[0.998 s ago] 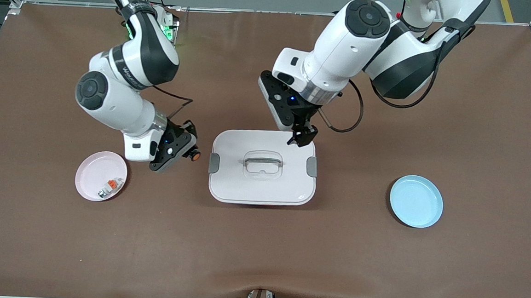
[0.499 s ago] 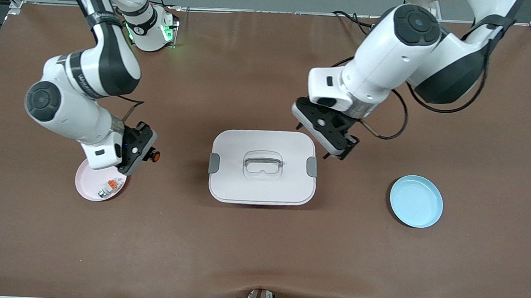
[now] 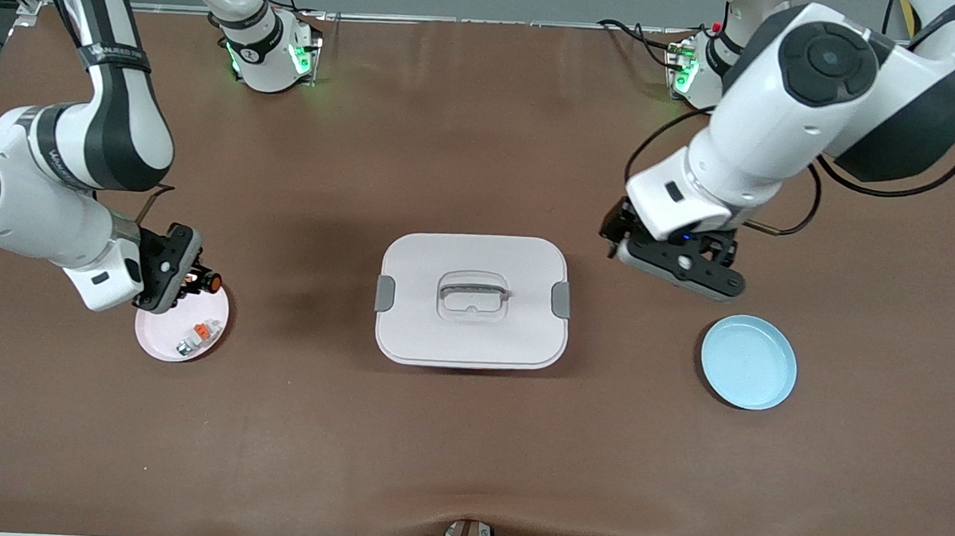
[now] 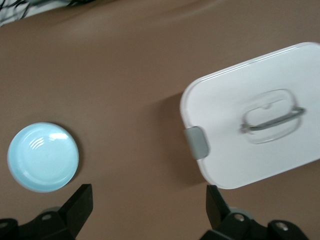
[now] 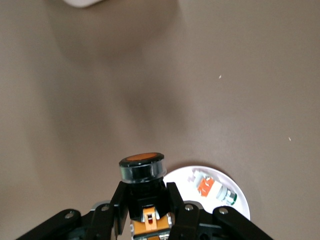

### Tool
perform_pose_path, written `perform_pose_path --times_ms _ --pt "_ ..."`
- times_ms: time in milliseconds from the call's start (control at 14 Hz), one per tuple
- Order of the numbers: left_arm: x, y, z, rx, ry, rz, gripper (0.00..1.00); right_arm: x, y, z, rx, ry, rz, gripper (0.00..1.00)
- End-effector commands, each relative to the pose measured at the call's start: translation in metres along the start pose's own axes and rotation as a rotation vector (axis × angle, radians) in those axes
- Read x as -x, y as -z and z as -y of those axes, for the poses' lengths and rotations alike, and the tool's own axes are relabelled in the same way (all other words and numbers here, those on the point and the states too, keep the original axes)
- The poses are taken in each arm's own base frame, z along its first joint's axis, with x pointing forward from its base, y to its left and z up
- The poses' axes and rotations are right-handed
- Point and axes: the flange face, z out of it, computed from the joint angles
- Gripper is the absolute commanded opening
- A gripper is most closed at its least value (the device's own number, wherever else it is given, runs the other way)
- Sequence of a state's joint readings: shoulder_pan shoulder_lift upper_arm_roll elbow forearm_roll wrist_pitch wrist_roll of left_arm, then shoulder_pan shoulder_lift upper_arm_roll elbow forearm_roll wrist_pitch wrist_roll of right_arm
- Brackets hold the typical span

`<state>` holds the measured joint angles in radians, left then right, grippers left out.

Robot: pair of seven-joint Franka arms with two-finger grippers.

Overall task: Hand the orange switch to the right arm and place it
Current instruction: 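Lower the switch onto the white plate while the left gripper withdraws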

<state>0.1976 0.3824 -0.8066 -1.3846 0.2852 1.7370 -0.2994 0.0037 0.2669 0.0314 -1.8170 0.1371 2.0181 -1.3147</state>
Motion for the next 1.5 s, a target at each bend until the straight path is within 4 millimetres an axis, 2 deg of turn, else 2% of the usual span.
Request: perform_pose_path --times_ms 0,143,356,428,570,713,998,1212,1283,1426 --pt "0.010 -0.002 0.042 -0.111 0.059 0.077 1.00 0.039 -0.013 0.011 0.030 0.050 0.005 0.00" --pt "0.016 0.005 0.072 -0.138 0.109 0.111 1.00 0.054 -0.033 0.012 0.058 0.061 0.005 0.00" --pt "0.020 0.012 0.151 -0.147 0.232 0.111 1.00 0.098 -0.055 0.007 0.110 0.067 0.005 0.00" --pt "0.023 0.013 0.168 -0.143 0.260 0.113 1.00 0.108 -0.063 0.008 0.123 0.071 0.007 0.00" --pt "0.032 0.015 0.226 -0.142 0.349 0.117 1.00 0.121 -0.079 0.007 0.141 0.066 0.009 0.00" --pt "0.038 0.020 0.239 -0.176 0.313 0.126 1.00 0.128 -0.095 0.002 0.154 0.076 0.012 0.00" --pt "0.055 0.041 0.230 -0.211 0.361 0.166 1.00 0.144 -0.127 -0.007 0.166 0.056 0.015 0.00" --pt "0.060 0.046 0.246 -0.205 0.386 0.163 1.00 0.150 -0.140 -0.010 0.173 0.042 0.013 0.00" --pt "0.060 0.046 0.245 -0.207 0.393 0.162 1.00 0.151 -0.143 -0.010 0.173 0.042 0.014 0.00" --pt "0.064 0.061 0.240 -0.224 0.401 0.137 1.00 0.151 -0.149 -0.013 0.185 0.044 0.015 0.00"
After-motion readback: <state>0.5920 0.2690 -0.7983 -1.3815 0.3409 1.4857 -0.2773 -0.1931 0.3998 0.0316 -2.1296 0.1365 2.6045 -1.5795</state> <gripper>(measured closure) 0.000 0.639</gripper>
